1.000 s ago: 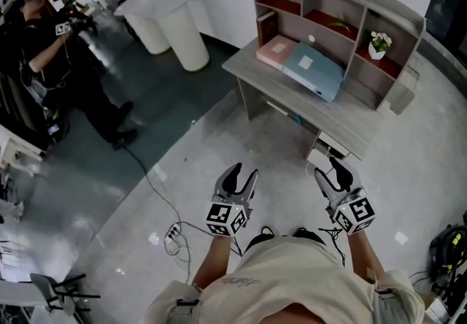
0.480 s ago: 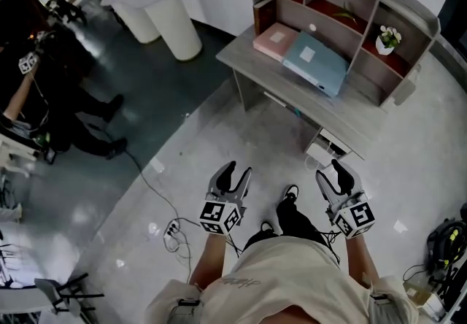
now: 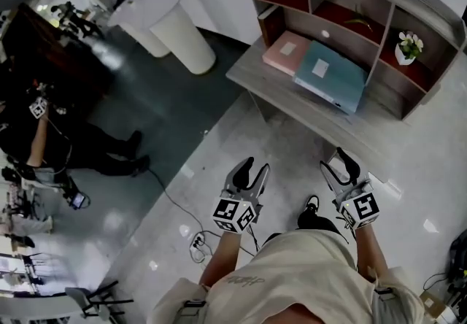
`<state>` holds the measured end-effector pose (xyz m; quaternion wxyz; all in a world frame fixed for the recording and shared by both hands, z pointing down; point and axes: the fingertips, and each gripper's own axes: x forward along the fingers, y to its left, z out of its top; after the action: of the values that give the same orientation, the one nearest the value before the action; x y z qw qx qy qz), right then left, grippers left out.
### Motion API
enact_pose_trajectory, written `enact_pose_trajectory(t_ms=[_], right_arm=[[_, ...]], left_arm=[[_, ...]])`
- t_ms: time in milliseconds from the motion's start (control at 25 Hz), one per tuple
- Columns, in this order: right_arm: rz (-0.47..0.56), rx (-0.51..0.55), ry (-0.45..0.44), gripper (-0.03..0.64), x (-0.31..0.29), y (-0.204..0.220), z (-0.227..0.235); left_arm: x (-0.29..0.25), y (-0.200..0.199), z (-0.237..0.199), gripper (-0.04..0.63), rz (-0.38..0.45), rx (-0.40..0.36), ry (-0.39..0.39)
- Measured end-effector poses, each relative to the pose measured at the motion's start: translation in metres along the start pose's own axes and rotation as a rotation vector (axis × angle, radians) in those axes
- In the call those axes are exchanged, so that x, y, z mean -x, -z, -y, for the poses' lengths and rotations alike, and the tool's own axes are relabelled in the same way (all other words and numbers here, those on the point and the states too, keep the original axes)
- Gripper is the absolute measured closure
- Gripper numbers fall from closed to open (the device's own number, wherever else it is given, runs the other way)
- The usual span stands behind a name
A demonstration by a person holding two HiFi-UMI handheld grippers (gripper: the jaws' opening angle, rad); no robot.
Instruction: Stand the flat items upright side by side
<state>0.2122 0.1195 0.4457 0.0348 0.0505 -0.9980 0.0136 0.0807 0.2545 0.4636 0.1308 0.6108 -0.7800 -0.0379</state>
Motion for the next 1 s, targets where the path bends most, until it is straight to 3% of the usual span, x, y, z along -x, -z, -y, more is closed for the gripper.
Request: enact_pose_trajectory(t_ms=[200,640,840,1000], right_arm=[[-0.002,-0.081,-0.06,0.38,-0.03,0.009,0.04],[-0.049,-0.093,-0.117,0.38,-0.094,0.03,0.074],[-0.092,-0.07,-0.063,0.38,-0.118,0.037,0.081],[-0.103,-0.073,0.029,0.38,-0.143,0.027,0.088]], left_arm=[[-0.045,-0.007,-0.007,0.4,-0.015,-0.004,-0.015],[-0.09,0.0,-0.046,0.411,-0.077,0.033,-0.053],[-0.116,0.004,-0.072,0.411,-0.084,0.054,0.011],[-0.146,-0.01,-0.101,0.411,-0.086,0.017,0.096]])
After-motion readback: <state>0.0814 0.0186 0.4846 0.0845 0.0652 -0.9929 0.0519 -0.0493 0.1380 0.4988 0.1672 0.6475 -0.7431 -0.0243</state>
